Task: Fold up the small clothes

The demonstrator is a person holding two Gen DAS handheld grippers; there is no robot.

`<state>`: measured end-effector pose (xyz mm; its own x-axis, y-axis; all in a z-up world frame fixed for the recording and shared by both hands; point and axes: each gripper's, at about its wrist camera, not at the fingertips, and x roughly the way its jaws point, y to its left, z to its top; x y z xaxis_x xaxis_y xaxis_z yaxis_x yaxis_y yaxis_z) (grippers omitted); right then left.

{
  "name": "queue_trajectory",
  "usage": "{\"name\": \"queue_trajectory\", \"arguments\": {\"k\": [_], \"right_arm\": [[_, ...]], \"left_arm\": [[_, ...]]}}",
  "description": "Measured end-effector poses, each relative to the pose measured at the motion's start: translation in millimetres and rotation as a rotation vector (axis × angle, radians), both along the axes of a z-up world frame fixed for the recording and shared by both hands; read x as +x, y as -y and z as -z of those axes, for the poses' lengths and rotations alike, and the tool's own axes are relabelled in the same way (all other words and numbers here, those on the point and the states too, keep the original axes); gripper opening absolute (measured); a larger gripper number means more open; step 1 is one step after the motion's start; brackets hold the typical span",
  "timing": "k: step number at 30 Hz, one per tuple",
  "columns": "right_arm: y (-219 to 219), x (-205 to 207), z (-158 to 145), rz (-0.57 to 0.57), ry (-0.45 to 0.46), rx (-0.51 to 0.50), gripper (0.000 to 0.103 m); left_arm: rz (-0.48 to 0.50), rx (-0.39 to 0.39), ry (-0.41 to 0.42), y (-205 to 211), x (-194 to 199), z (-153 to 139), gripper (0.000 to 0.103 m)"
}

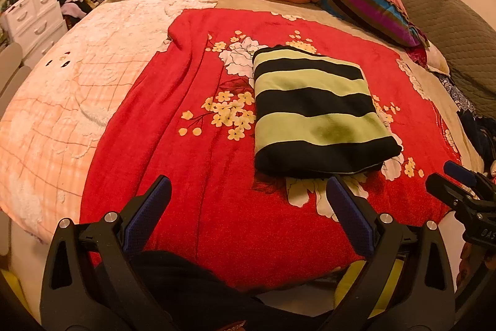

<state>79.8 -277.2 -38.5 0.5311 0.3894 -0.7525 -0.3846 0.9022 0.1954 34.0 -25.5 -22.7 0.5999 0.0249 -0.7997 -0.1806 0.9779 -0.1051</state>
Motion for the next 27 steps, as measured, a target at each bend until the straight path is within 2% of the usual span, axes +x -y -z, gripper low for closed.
{"name": "queue_trajectory", "arguments": {"k": [10, 14, 17, 19, 22, 24, 27], "right_arm": [[2, 1, 1, 0.02, -0.006, -0.003, 0.099], [11, 5, 5, 0.064, -0.01, -0.01, 0.099], [34, 11, 15, 0.139, -0.056, 0.024, 0.099], [67, 13, 22, 0.256, -0.086, 0.059, 0.098], [141, 7, 37, 0.495, -0.089, 0.019, 0.098], [213, -9, 62, 0.753, -0.151, -0.014, 0.098], [305, -47, 99, 1.134, -0.234, -0.035, 0.099]], "left_arm": [[-0.028, 0.014, -0.036, -5, 4, 7, 0.094], [-0.059, 0.001, -0.054, -20, 1, 12, 0.094], [-0.105, -0.02, -0.052, -46, -2, 14, 0.094], [-0.156, -0.017, -0.055, -72, -3, 15, 0.094], [-0.25, -0.014, -0.087, -130, -3, 23, 0.094], [-0.345, -0.004, -0.113, -184, 0, 31, 0.094], [-0.519, 0.086, -0.143, -272, 8, 42, 0.094]]}}
